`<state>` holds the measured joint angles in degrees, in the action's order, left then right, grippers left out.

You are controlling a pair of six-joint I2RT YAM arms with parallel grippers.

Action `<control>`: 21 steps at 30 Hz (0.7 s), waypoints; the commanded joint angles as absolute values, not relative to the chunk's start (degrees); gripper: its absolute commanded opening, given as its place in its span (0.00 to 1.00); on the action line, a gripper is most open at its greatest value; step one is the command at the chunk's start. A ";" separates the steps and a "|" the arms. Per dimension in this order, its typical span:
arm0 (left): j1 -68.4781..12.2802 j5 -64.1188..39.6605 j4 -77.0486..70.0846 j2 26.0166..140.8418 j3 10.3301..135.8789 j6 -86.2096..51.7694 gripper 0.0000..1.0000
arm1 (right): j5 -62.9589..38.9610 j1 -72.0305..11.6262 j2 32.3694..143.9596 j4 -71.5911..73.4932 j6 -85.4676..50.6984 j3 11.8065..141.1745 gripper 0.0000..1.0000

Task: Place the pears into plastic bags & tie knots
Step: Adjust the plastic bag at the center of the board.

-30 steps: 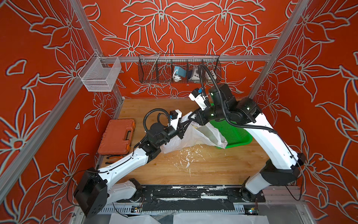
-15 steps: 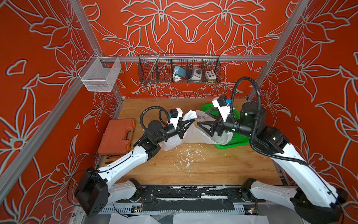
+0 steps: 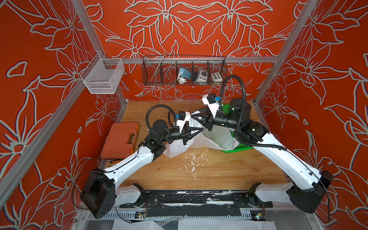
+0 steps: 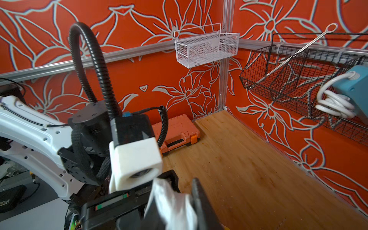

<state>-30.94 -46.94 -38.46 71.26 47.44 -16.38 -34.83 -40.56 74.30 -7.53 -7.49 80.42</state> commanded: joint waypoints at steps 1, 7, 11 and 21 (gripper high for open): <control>-28.59 -49.02 -40.25 70.71 46.34 -18.78 0.00 | -35.37 -39.39 74.41 -4.48 -12.15 84.35 0.00; -27.15 -28.71 -41.72 61.26 40.76 -15.50 0.69 | -17.06 -39.29 78.62 -21.54 -24.52 95.33 0.00; -28.04 -21.19 -42.27 57.86 41.39 -11.46 0.75 | -14.47 -39.46 81.53 -27.42 -28.10 99.23 0.00; -36.32 -10.92 -42.83 65.54 48.43 -0.35 0.79 | -13.71 -41.36 85.37 -31.57 -28.40 104.62 0.00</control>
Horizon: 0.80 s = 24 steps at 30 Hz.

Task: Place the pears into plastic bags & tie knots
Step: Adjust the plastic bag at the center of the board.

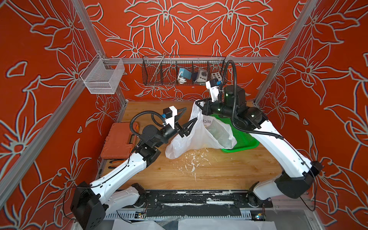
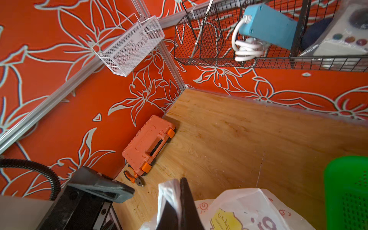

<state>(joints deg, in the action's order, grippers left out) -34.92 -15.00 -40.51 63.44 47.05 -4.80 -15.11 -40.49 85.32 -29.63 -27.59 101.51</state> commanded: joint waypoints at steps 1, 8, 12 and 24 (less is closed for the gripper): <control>-36.81 -11.07 -43.45 66.34 48.95 -0.02 0.79 | -13.75 -41.51 85.58 -31.72 -28.30 104.98 0.00; -40.03 -4.42 -46.34 73.50 51.60 -0.45 0.76 | -14.43 -42.16 85.34 -30.95 -29.70 105.91 0.00; -41.72 -0.08 -49.90 78.07 51.73 -2.02 0.65 | -15.73 -42.70 84.35 -29.66 -30.98 107.02 0.00; -41.75 0.89 -56.58 81.34 47.29 -6.90 0.29 | -16.30 -43.33 82.13 -29.23 -31.90 108.98 0.00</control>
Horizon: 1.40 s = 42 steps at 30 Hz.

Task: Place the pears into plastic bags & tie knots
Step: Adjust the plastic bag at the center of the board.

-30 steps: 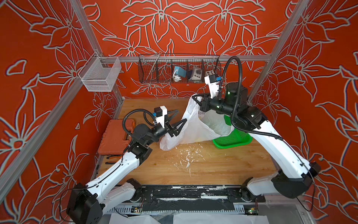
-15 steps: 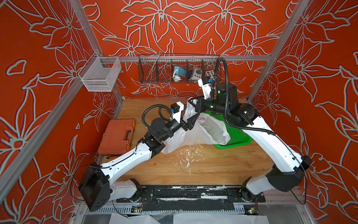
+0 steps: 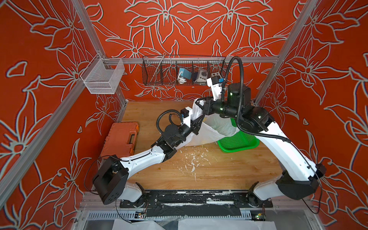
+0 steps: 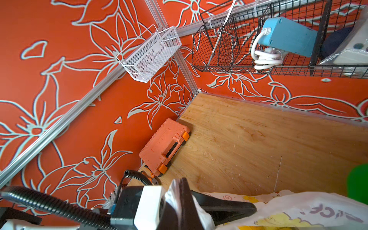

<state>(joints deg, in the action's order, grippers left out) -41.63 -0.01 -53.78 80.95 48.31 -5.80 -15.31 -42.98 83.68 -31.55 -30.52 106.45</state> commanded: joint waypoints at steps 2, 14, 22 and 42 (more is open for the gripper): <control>-41.75 0.52 -56.28 81.53 47.50 -6.81 0.18 | -16.52 -43.40 82.13 -28.86 -32.22 108.72 0.00; -37.13 -2.76 -51.63 75.63 43.09 -14.34 0.00 | 4.97 -42.22 72.00 -38.10 -19.68 102.30 0.81; -34.63 -5.62 -48.65 70.64 40.91 -15.81 0.00 | 19.04 -41.04 56.88 -44.58 -18.00 78.83 0.97; -34.31 -5.82 -45.57 67.12 39.92 -15.38 0.00 | 14.32 -36.13 59.13 -40.72 -17.85 72.08 0.00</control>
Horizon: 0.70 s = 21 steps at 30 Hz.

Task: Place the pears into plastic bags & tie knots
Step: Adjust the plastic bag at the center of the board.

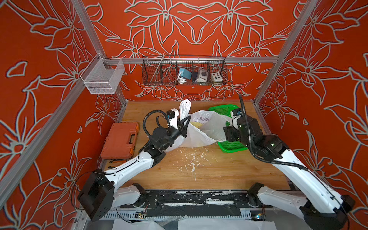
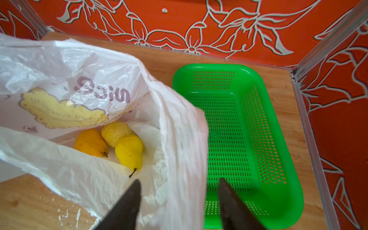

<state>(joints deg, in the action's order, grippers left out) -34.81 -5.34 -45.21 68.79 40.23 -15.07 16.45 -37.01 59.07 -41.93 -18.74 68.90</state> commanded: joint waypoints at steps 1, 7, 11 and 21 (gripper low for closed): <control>-33.60 -5.71 -45.06 66.75 39.88 -15.65 0.00 | 12.13 -36.12 58.99 -41.87 -17.47 74.74 0.00; -22.13 -14.53 -47.17 66.95 39.45 -23.68 0.00 | -7.85 -36.69 60.46 -50.04 -21.97 94.33 0.00; -21.01 -20.25 -47.34 70.34 42.04 -23.70 0.00 | -10.03 -36.96 63.04 -48.05 -24.89 96.63 0.00; -21.01 -26.79 -50.71 75.11 40.80 -23.89 0.00 | -11.07 -37.05 77.54 -38.53 -26.10 95.34 0.00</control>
